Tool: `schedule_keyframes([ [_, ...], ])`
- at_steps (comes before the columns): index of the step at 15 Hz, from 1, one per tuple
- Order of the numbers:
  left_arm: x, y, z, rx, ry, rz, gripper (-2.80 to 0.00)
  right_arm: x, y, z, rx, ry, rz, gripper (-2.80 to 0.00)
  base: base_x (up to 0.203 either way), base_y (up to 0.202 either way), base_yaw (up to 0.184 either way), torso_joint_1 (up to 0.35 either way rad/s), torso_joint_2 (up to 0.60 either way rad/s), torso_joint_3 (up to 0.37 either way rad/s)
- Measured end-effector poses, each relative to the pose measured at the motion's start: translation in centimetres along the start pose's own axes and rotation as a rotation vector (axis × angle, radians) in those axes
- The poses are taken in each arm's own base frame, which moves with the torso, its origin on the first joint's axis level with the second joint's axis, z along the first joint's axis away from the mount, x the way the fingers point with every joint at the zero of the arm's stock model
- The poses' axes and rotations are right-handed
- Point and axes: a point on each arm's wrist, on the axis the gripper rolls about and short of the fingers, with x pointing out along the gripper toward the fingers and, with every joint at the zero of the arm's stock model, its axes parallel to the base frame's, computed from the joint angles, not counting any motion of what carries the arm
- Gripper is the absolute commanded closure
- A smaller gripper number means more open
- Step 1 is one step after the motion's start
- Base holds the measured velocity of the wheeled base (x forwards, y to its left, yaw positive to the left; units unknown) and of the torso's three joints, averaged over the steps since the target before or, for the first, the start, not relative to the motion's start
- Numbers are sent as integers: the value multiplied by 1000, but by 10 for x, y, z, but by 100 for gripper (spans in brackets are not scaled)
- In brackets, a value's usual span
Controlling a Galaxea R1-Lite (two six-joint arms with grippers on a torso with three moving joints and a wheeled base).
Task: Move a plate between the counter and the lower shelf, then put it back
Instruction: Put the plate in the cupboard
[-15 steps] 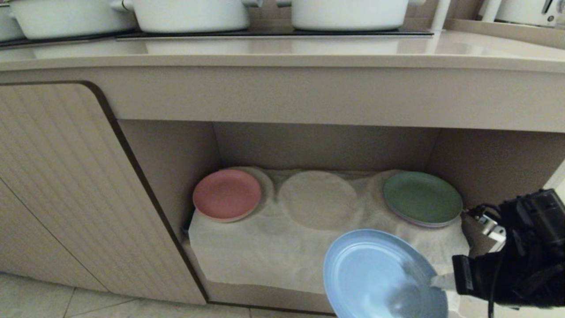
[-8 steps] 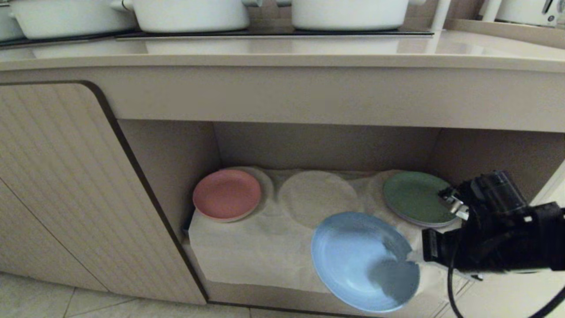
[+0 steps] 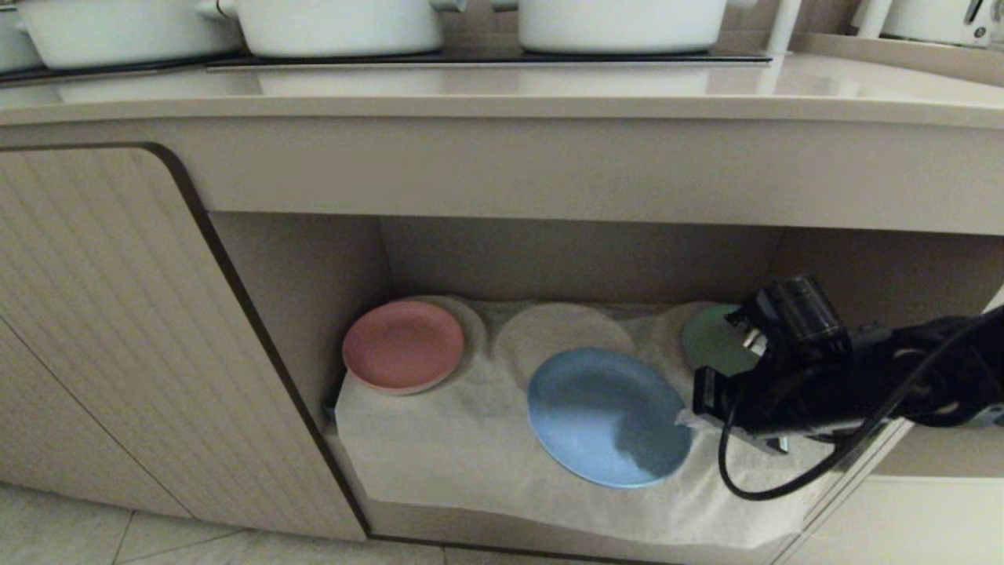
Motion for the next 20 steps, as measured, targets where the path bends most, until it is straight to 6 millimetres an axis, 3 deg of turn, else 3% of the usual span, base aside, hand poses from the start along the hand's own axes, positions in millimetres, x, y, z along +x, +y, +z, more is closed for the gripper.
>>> schedule_keyframes([
  [20, 0, 0, 0, 0, 0, 0, 0, 58, 24, 50, 36, -81, -44, 0, 0, 0, 0, 0, 0, 0],
])
